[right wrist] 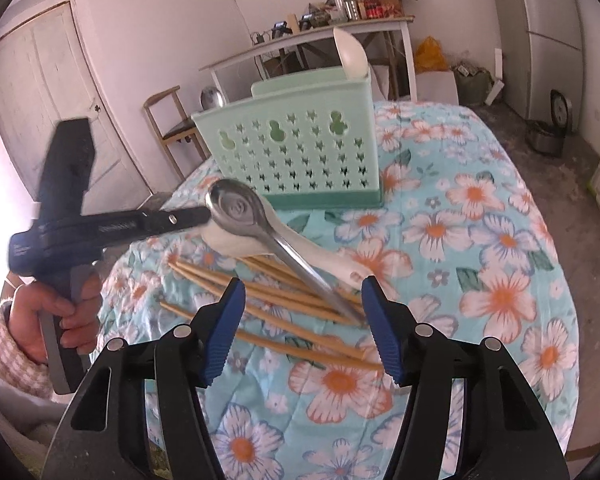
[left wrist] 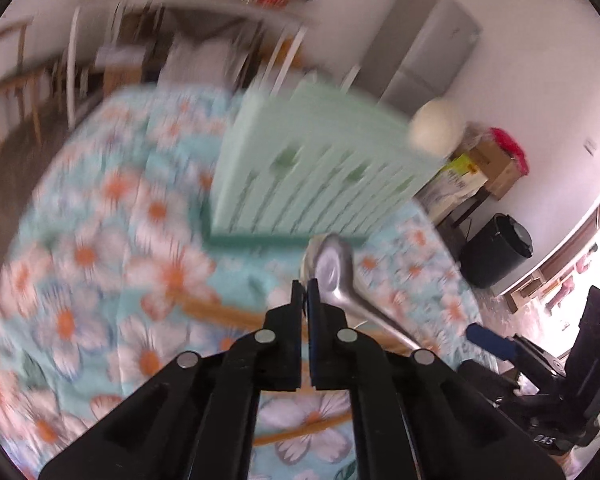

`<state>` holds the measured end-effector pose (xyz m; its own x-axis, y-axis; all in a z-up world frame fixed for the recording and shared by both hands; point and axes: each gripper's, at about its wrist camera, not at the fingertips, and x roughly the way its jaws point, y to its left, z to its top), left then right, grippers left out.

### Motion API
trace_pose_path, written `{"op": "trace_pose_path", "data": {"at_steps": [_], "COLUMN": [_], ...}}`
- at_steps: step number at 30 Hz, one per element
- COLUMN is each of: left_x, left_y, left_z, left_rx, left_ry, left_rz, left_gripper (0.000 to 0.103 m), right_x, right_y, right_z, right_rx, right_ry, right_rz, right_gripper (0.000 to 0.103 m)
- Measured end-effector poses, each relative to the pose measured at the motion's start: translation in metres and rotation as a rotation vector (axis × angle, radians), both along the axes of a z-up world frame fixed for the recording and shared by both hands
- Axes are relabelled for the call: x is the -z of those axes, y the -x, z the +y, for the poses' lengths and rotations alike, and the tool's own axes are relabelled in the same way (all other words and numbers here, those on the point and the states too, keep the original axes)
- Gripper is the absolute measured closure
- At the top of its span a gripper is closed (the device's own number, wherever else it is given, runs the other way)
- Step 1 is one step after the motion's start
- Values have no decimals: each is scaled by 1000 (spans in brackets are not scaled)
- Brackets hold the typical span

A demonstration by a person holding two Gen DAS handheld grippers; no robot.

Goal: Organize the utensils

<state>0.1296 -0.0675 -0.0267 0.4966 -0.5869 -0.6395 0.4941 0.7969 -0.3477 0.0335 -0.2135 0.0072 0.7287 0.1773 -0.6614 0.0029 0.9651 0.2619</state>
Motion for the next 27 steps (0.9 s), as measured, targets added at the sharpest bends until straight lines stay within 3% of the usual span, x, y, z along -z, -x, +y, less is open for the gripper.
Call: {"op": "trace_pose_path", "data": {"at_steps": [4,12,19,27], "left_x": [-20,4,9,14], "left_y": [8,-15,-16,-14], "left_z": [-1,42,79,92], "left_rx": [9,-137,-237,-254], "left_ry": [-26,35,45,51], "left_rz": [-132,23,40,53], "left_gripper": [102,102,102,102], "right_x": [3,2,9,23], "right_y": [1,-1,-24,-63], "right_z": [-3,-10,-4,3], "right_rx": [16,37,1,-17], "right_ry": [4,16,47,121], "right_rz": [12,11,31,102], "right_gripper": [46,49,58,69]}}
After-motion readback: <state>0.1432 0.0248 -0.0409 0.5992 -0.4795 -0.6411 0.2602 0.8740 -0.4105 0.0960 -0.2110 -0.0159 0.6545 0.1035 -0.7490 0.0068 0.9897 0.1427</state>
